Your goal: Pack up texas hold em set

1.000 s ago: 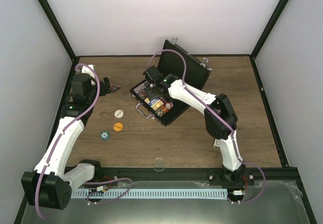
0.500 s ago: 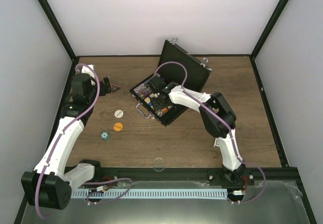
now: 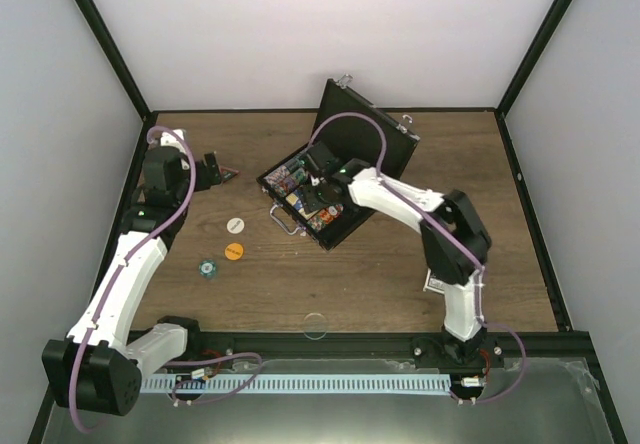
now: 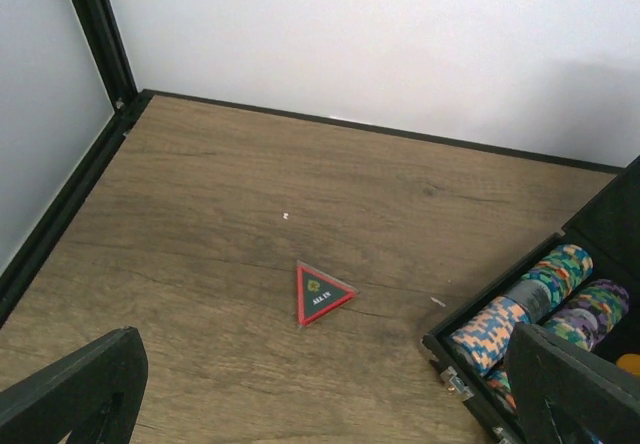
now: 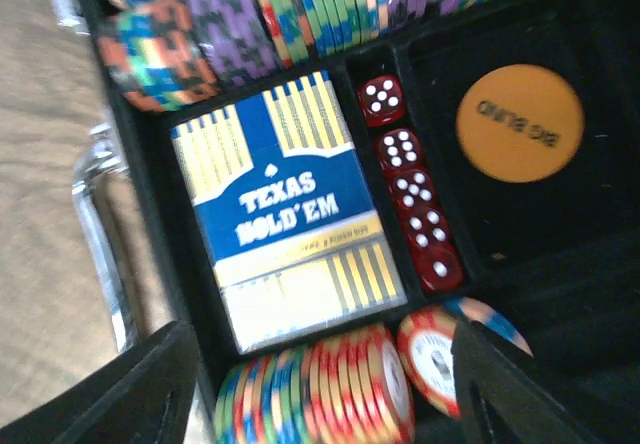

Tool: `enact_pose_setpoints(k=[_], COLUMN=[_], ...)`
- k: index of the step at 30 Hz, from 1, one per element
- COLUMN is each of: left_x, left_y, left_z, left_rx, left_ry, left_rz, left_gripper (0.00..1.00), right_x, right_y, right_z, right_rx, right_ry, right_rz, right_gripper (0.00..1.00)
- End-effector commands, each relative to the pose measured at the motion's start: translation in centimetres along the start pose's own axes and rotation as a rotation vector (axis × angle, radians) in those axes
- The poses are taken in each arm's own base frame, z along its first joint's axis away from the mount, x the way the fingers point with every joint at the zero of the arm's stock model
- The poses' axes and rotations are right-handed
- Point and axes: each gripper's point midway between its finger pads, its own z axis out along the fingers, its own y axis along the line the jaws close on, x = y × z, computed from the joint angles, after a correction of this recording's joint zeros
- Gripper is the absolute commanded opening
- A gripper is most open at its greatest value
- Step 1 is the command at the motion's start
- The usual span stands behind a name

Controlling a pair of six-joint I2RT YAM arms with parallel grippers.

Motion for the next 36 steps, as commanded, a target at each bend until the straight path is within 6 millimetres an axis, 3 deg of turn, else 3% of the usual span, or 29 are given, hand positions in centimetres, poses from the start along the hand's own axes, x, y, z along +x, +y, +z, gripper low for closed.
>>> enact_pose_setpoints(k=[1,6,8,11,14,19,26,30,36], left_x=[1.3,5.6,8.3,11.5,13.2,12.2,8.0,6.3,6.8], left_y=[0.9,3.1,3.5,3.6,3.9,4.6,5.6,5.9,5.4], left_z=[-0.3,-1.9,-2.2,-2.2,-2.0,-1.5,-1.8,-2.1,-1.8], left_rx=[-0.044,-0.153,-0.168,-0.172,-0.187,-0.217,-0.273,-0.287,-0.254], left_ry=[0.034,0.13,0.191,0.26,0.306,0.278,0.168,0.12,0.129], left_rz=[-0.128,-0.309,-0.355,-0.376,-0.337,-0.237,-0.084,-0.02,-0.007], left_gripper=[1.0,1.0,1.0,1.0,1.0,1.0,1.0,1.0,1.0], right_x=[-2.5,-1.3,-0.6,0.9,3.8,10.3,17.3,20.4,23.4], right_y=[-0.9,-3.5,-4.9,-8.1,-11.8,-15.4,-18.3,-19.1,-20.1], right_z=[-7.2,-11.0,-12.3,-14.3,-16.3,-16.3,-15.3,-15.3,-15.9], right_rx=[-0.021,-0.029,-0.022,0.004,0.042,0.079,0.203,0.272,0.377], right_ry=[-0.167,-0.26,-0.288,-0.313,-0.313,-0.225,-0.074,0.0,0.062], right_rz=[0.033,0.093,0.126,0.219,0.336,0.533,0.836,0.985,1.113], right_gripper=[0.75,0.86,0.91,0.98,1.0,1.0,1.0,1.0,1.0])
